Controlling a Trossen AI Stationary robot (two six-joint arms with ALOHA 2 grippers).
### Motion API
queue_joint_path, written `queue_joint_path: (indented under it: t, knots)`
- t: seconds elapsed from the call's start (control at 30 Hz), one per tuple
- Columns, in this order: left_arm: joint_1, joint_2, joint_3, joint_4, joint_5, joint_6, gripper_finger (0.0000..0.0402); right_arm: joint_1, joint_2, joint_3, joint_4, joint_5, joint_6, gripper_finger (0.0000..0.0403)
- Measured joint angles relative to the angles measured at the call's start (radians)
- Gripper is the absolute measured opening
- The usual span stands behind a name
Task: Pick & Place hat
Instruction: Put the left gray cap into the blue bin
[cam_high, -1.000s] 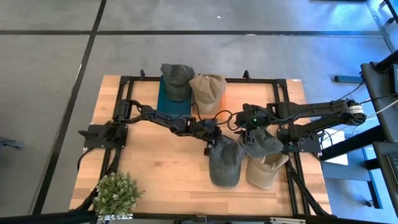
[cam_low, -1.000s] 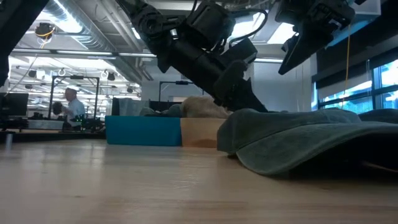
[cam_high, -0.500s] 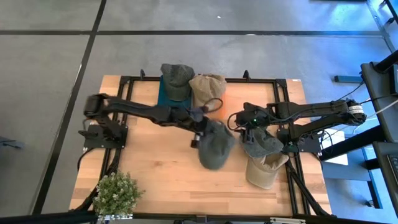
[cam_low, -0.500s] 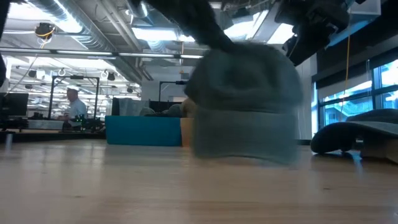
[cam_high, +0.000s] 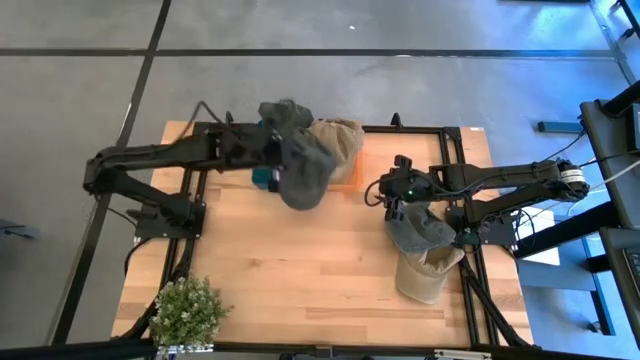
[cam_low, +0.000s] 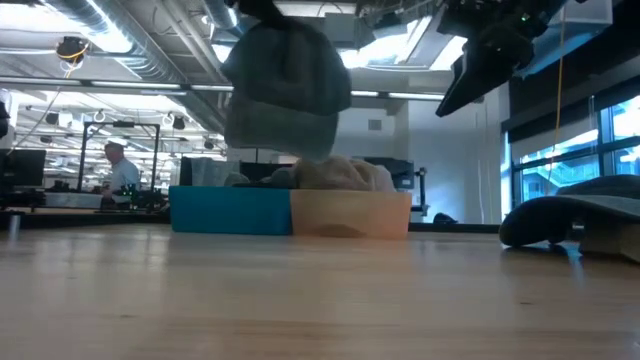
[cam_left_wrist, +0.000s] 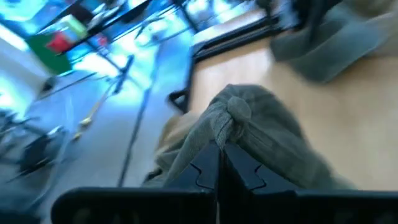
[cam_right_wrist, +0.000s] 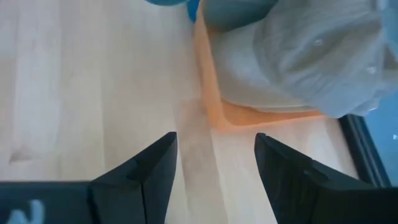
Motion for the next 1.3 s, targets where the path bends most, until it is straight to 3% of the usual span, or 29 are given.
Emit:
queue_joint_path:
  t: [0.13, 0.33, 0.6, 0.8, 1.03, 1.3]
  knots:
    - [0.111, -0.028, 0.000, -0.050, 0.007, 0.058, 0.0004, 0.000, 0.000, 0.000, 0.010, 0.009, 0.000, 0.0216]
    - [0.291, -0.028, 0.000, -0.110, 0.164, 0.097, 0.0004, 0.000, 0.000, 0.000, 0.013, 0.011, -0.001, 0.0216]
    - [0.432, 0.079, 0.000, -0.102, 0.277, 0.071, 0.0004, -0.001, 0.000, 0.000, 0.014, 0.027, 0.005, 0.0216]
    - [0.465, 0.191, 0.000, -0.080, 0.195, 0.100, 0.0003, -0.001, 0.000, 0.000, 0.014, 0.027, 0.005, 0.0216]
    - [0.468, 0.309, 0.000, 0.058, 0.000, 0.151, 0.0003, -0.001, 0.000, 0.000, 0.013, 0.026, 0.005, 0.0216]
    - [0.489, 0.407, 0.000, 0.085, -0.070, 0.089, 0.0020, -0.001, 0.000, 0.000, 0.012, 0.024, 0.004, 0.0216]
